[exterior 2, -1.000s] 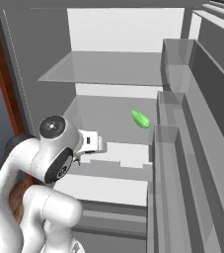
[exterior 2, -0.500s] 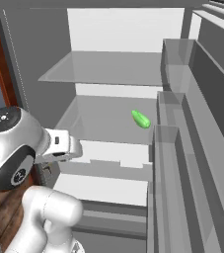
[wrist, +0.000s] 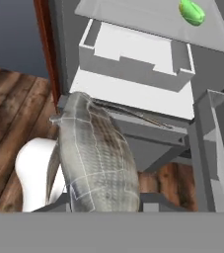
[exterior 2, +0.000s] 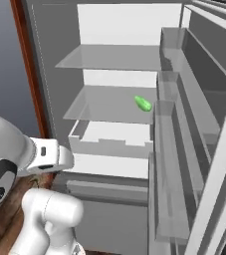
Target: Place one corn and one fish in each tupperware on the nearby counter, to pack two identical lunches.
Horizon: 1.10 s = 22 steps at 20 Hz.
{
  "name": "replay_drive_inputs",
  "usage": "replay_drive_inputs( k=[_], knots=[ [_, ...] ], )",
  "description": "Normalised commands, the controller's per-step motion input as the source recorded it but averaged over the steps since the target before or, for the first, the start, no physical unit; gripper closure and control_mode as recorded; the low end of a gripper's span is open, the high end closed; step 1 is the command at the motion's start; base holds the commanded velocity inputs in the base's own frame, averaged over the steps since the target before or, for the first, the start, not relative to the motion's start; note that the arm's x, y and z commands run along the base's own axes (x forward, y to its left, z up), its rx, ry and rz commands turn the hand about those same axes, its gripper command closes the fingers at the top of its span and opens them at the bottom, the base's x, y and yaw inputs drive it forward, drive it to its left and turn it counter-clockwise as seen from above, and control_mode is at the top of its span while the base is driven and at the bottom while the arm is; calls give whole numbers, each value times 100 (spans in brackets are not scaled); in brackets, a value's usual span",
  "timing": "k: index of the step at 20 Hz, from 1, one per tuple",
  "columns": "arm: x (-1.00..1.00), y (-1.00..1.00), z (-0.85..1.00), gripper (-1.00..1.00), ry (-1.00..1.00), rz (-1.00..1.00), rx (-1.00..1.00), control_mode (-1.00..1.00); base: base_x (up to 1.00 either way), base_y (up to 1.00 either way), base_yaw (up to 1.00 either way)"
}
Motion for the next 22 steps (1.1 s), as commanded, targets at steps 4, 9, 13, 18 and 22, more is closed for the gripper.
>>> replay_drive_inputs(
  k=[4,9,13,18,22],
  knots=[
    [0,0,0,100,0,0,0,100,-100,0,-3],
    [0,0,0,100,0,0,0,100,-100,0,-22],
    [0,0,0,100,0,0,0,100,-100,14,-38],
    [0,0,0,100,0,0,0,100,-100,55,-32],
    [0,0,0,100,0,0,0,100,-100,54,-31]
  ],
)
